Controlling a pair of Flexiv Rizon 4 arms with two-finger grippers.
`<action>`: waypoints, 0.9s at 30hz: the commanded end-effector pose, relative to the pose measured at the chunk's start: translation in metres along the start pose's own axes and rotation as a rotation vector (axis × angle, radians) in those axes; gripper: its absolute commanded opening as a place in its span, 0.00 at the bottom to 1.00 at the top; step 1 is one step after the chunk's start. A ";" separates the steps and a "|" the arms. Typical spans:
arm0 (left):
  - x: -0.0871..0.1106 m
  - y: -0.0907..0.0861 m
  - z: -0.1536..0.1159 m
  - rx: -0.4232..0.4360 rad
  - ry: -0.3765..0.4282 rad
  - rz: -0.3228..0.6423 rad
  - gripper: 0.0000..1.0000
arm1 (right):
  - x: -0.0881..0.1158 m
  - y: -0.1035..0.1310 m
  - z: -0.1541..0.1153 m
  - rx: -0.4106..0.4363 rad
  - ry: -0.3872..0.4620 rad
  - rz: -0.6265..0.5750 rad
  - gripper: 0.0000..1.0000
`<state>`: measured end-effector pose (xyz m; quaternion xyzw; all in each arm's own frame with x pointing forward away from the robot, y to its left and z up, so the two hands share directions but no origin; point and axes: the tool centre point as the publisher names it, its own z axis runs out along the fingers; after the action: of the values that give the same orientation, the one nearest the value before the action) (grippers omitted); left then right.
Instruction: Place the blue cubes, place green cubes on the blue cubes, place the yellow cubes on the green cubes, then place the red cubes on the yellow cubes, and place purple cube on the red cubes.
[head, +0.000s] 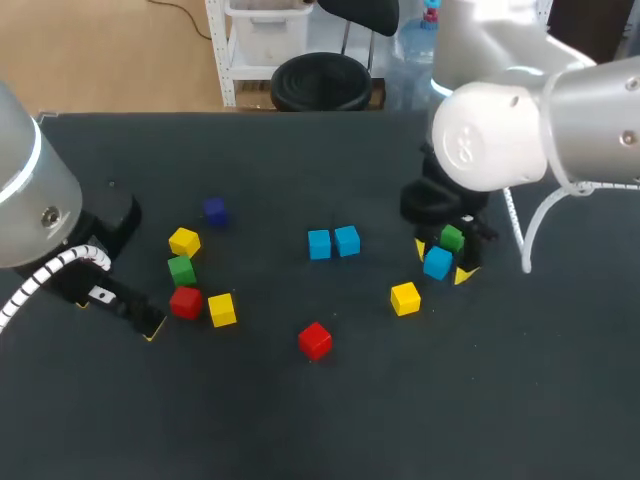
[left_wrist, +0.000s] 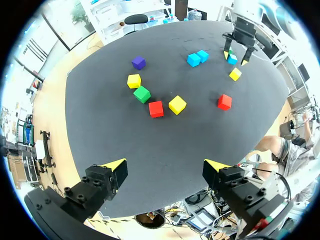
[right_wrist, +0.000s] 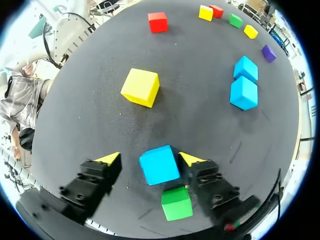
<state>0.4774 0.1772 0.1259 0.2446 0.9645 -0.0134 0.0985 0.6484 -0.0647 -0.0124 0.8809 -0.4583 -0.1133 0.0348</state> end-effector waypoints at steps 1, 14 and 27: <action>0.000 0.001 0.001 0.003 0.000 0.002 1.00 | 0.000 0.000 0.002 -0.001 0.004 0.005 0.04; 0.000 0.001 0.001 0.003 0.000 0.002 1.00 | -0.015 -0.010 -0.006 0.004 0.027 0.156 0.00; 0.000 0.001 0.001 0.003 0.000 0.002 1.00 | -0.051 -0.057 -0.026 0.098 0.093 0.347 0.00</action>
<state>0.4774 0.1772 0.1259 0.2446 0.9645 -0.0134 0.0985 0.6680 0.0056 0.0143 0.7952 -0.6040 -0.0458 0.0268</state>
